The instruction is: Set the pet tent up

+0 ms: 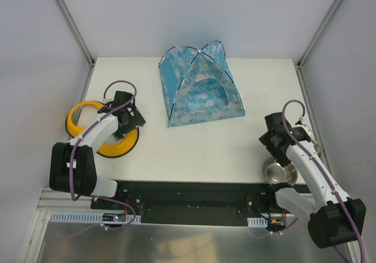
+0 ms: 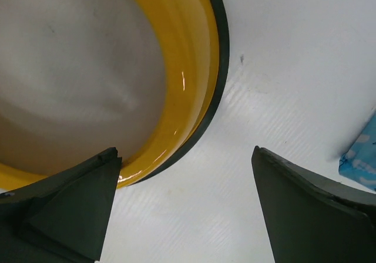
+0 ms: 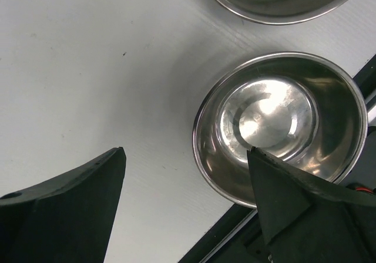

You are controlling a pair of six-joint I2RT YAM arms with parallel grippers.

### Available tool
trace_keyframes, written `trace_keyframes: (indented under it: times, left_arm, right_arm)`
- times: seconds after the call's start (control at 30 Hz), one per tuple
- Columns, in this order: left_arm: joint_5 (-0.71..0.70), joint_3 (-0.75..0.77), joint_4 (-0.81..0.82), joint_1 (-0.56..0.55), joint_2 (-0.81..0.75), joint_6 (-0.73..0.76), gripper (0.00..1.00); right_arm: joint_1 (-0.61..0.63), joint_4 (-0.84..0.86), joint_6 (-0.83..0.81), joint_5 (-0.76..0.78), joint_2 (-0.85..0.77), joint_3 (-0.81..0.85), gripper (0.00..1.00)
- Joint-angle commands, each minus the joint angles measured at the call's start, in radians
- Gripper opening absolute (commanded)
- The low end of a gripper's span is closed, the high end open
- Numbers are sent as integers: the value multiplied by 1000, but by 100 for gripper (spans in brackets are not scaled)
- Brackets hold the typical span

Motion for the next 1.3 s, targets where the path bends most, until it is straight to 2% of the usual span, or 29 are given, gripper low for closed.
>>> trace_keyframes:
  times: [0.0, 0.27, 0.5, 0.67, 0.9, 1.03, 1.17, 1.27]
  left_arm:
    - [121, 41, 139, 6, 69, -51, 95]
    - [263, 150, 313, 4, 218, -189, 84]
    - [202, 243, 399, 4, 295, -306, 75]
    - [179, 309, 466, 4, 335, -321, 72]
    - [179, 389, 488, 4, 384, -298, 71]
    - [179, 372, 465, 4, 321, -248, 72]
    - [156, 381, 365, 4, 243, -167, 72]
    - [203, 386, 305, 4, 180, -90, 73]
  right_arm:
    - [-18, 34, 9, -18, 13, -13, 91]
    - [-40, 15, -8, -20, -5, -13, 89]
    - [-51, 54, -36, -60, 35, -33, 84]
    - [-52, 113, -47, -93, 93, -36, 78]
    - [-54, 163, -44, -113, 170, -59, 66]
    - [-55, 181, -33, -138, 184, -87, 60]
    - [-55, 179, -30, -152, 196, -105, 57]
    - [-55, 187, -34, -161, 210, -118, 47]
